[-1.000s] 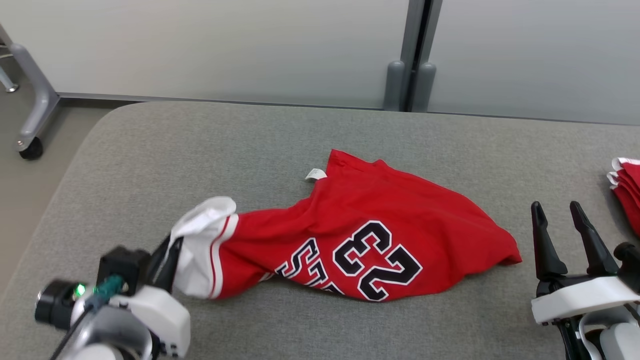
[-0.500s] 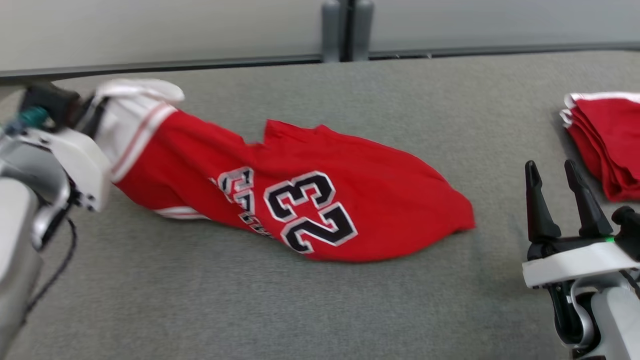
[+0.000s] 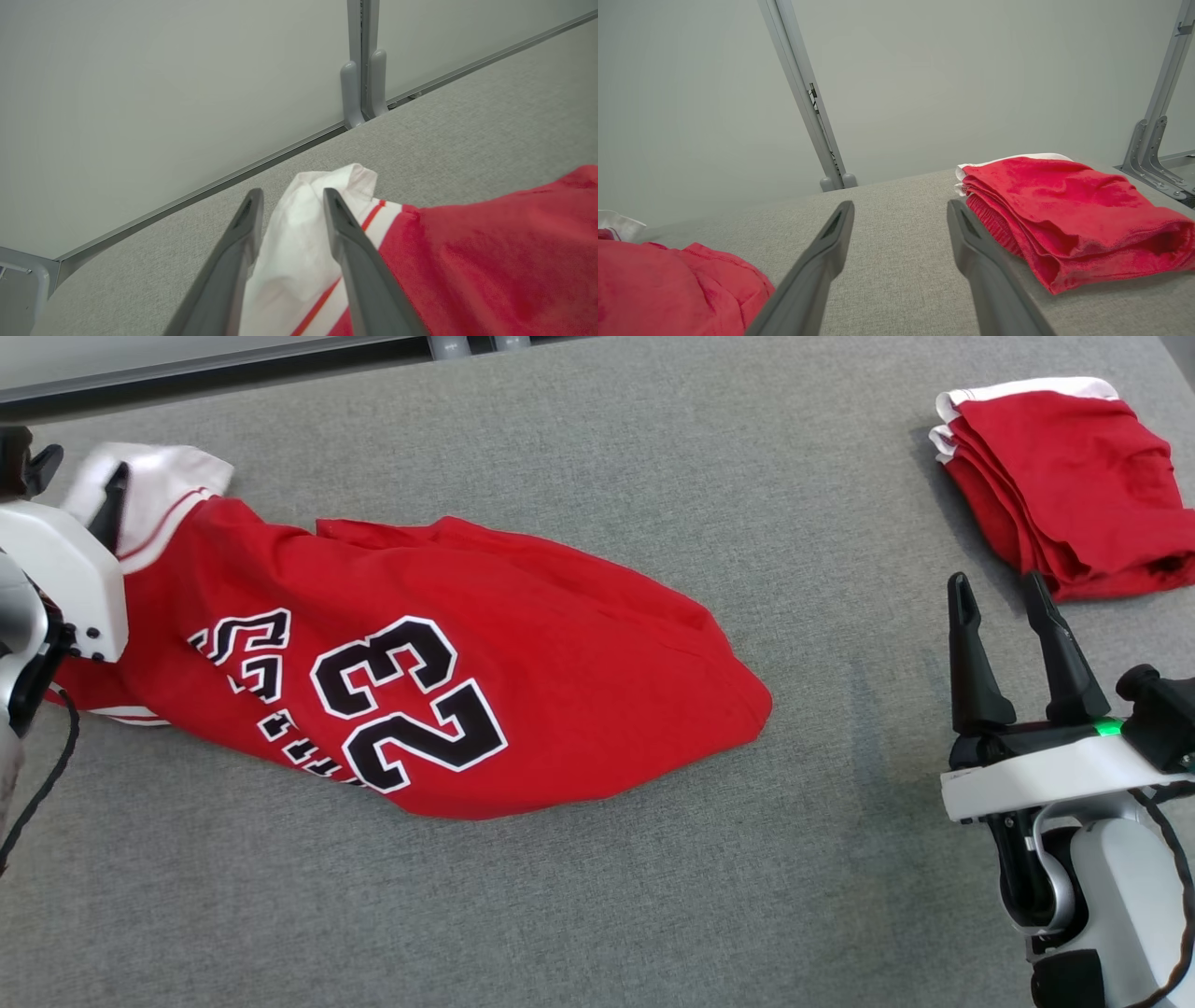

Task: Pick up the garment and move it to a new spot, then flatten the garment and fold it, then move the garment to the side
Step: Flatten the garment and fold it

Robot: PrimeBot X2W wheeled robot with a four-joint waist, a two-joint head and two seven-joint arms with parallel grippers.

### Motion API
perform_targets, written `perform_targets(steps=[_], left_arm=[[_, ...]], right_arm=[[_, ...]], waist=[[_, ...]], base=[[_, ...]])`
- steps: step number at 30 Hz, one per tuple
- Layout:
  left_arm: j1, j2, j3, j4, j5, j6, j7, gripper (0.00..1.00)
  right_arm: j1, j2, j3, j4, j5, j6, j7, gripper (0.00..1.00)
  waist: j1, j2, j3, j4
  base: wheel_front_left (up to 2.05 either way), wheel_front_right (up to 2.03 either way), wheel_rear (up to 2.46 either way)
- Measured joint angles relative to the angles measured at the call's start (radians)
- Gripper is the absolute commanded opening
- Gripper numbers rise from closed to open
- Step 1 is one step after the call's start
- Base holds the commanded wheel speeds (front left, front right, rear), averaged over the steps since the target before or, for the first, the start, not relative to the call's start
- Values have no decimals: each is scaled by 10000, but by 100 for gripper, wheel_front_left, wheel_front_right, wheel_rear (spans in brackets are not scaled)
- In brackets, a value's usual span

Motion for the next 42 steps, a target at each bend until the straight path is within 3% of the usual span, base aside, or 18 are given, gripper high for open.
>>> perform_targets(steps=[6, 17, 22, 30, 35, 42], left_arm=[[-20, 134, -811, 150, -779, 0, -911, 100], [1839, 84, -968, -1135, -1950, 178, -2013, 100], [3670, -61, -838, -2619, -2272, 1085, -2422, 100], [6886, -439, -477, -5856, -2685, 3124, -2964, 100], [7598, -606, -589, -7074, -2685, 3661, -2957, 100], [7667, -635, -788, -7724, -2591, 3871, -2738, 100]], right_arm=[[246, -121, -61, 165, -23, 0, 0, 100], [1211, -510, 56, 623, 54, 0, -12, 100], [1476, -543, 148, 828, 102, 0, -12, 100], [1871, -742, 366, 1279, 330, 0, 520, 100], [1941, -938, 468, 1360, 431, 0, 982, 100], [1709, -1043, 284, 1682, 439, 0, 1852, 100]], waist=[[0, 0, -284, 203], [0, 0, -1631, 1750], [0, 0, -2192, 2306], [0, 0, -2686, 2852], [0, 1, -2763, 3143], [0, 0, -2823, 3586]], base=[[0, 0, 0], [0, 0, 0], [0, 0, 0], [0, 0, 0], [0, 0, 0], [0, 0, 0]])
